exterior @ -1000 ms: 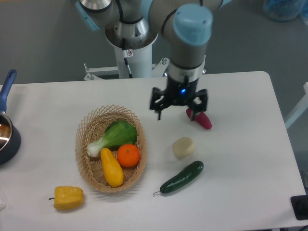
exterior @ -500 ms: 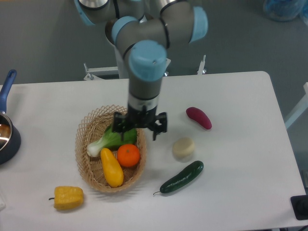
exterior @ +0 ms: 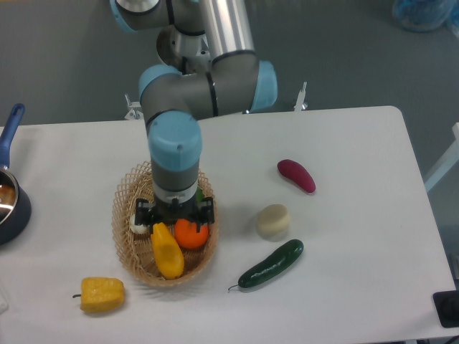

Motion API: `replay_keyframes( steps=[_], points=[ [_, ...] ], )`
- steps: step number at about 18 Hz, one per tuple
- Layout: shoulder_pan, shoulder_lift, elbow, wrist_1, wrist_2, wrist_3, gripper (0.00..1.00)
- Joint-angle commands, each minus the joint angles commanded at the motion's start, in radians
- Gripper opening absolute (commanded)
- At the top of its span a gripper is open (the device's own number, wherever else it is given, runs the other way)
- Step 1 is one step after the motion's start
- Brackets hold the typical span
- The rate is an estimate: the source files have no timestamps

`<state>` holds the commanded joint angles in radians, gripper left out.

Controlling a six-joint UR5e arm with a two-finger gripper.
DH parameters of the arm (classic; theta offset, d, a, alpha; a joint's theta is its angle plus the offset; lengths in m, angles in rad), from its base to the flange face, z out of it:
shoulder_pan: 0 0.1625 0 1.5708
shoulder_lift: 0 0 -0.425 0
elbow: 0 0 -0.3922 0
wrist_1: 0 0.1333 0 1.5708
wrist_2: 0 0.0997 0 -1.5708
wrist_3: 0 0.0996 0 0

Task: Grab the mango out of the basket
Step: 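Lower the gripper into the basket and close on the yellow fruit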

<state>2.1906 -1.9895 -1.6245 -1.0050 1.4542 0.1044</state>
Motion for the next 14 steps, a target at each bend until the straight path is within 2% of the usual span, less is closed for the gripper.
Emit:
replay_keyframes(
  steps=[4, 14],
  points=[
    [-0.015, -0.046, 0.000, 0.022, 0.003, -0.002, 1.00],
    [-0.018, -0.081, -0.005, 0.032, 0.025, 0.008, 1.00]
  ],
)
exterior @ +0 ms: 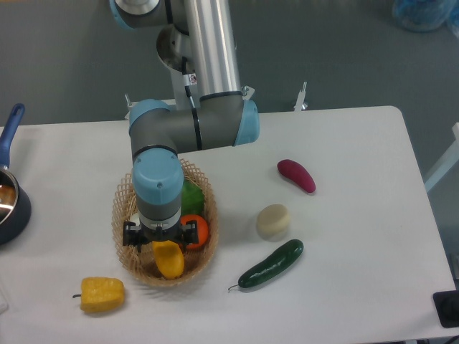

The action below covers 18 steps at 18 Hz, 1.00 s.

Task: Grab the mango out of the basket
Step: 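Lower the gripper into the basket and close on the yellow fruit, then lift the yellow fruit out of the basket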

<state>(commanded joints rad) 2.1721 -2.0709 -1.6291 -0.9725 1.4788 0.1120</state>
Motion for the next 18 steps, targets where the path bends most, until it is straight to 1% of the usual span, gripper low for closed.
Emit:
replay_keyframes(
  steps=[6, 8, 11, 16, 18],
  points=[
    [0.000, -0.012, -0.008, 0.005, 0.009, -0.003, 1.00],
    [0.000, -0.021, -0.003, 0.018, 0.011, -0.003, 1.00],
    [0.000, -0.023, 0.000, 0.026, 0.011, -0.005, 0.81],
    [0.000, -0.020, 0.005, 0.026, 0.012, -0.002, 0.57],
    [0.000, -0.015, 0.006, 0.028, 0.012, -0.002, 0.42]
  ],
)
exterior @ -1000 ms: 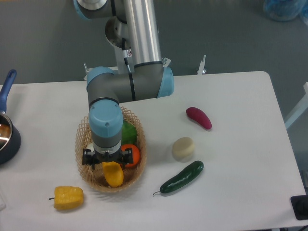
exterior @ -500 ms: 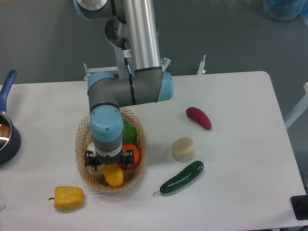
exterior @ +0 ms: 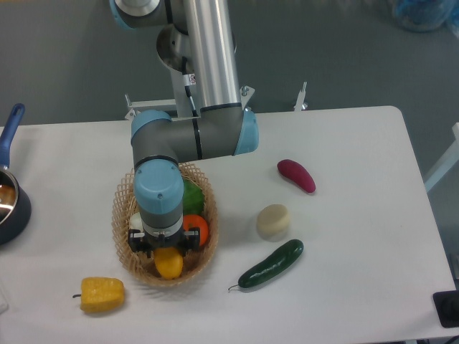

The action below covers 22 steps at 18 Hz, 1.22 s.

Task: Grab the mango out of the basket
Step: 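Lift the yellow fruit out of the basket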

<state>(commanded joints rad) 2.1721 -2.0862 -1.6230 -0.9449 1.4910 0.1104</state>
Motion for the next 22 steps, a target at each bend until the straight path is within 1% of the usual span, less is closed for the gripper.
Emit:
replay_keyframes(
  steps=[3, 6, 8, 9, 11, 14, 15, 18, 22],
  points=[
    [0.000, 0.012, 0.011, -0.002, 0.000, 0.008, 0.36],
    [0.000, 0.047, 0.023, -0.008, 0.002, 0.050, 0.36],
    [0.003, 0.089, 0.006, -0.011, 0.003, 0.122, 0.36],
    [0.003, 0.115, 0.005, -0.012, 0.011, 0.179, 0.36],
    [0.020, 0.140, 0.018, -0.017, 0.032, 0.279, 0.36],
    [0.089, 0.169, 0.050, -0.017, 0.063, 0.377, 0.36],
    [0.116, 0.169, 0.061, -0.015, 0.069, 0.414, 0.36],
    [0.228, 0.170, 0.097, -0.018, 0.067, 0.562, 0.36],
    [0.310, 0.172, 0.101, -0.026, 0.066, 0.724, 0.36]
  ],
)
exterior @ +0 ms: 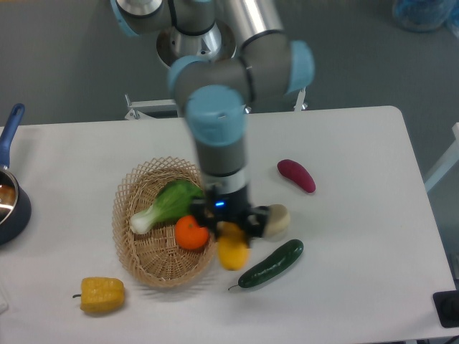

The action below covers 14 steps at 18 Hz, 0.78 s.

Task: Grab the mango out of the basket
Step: 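Lift the yellow fruit out of the basket, then carry the held yellow fruit up beside the cucumber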

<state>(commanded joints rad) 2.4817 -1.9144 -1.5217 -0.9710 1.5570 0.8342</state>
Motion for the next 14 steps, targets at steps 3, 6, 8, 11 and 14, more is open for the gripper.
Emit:
replay_keyframes(
  steps=[3, 6, 8, 11, 14],
  points=[
    [0.032, 0.000, -0.002, -0.003, 0.000, 0.033, 0.36],
    [0.066, 0.026, -0.035, -0.005, -0.005, 0.033, 0.36],
    [0.091, 0.038, -0.044, -0.005, -0.018, 0.034, 0.36],
    [0.111, 0.041, -0.043, -0.005, -0.026, 0.034, 0.35],
    [0.124, 0.043, -0.044, -0.005, -0.028, 0.036, 0.34]
  ],
)
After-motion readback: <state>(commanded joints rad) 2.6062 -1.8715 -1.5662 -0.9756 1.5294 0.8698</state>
